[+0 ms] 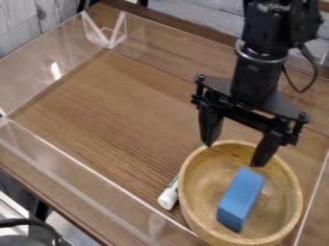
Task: Remove the blue block from inside the brown bowl and put it on the table
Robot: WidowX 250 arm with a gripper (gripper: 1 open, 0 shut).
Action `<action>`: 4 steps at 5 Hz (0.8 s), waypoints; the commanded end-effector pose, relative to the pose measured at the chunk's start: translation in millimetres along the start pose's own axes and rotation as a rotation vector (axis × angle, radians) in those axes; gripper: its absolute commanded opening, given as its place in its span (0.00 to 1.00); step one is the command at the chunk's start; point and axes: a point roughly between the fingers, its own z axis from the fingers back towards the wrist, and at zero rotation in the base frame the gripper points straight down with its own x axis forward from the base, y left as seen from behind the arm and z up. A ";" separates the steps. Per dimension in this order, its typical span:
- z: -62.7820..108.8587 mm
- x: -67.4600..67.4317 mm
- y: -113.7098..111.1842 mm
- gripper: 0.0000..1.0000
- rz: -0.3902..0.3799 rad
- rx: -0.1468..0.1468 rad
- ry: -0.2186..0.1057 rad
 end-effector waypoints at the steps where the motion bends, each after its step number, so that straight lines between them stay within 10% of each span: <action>1: 10.8 1.8 -6.7 1.00 -0.010 -0.028 -0.052; 4: 0.0 -0.7 -17.7 1.00 -0.045 -0.055 -0.059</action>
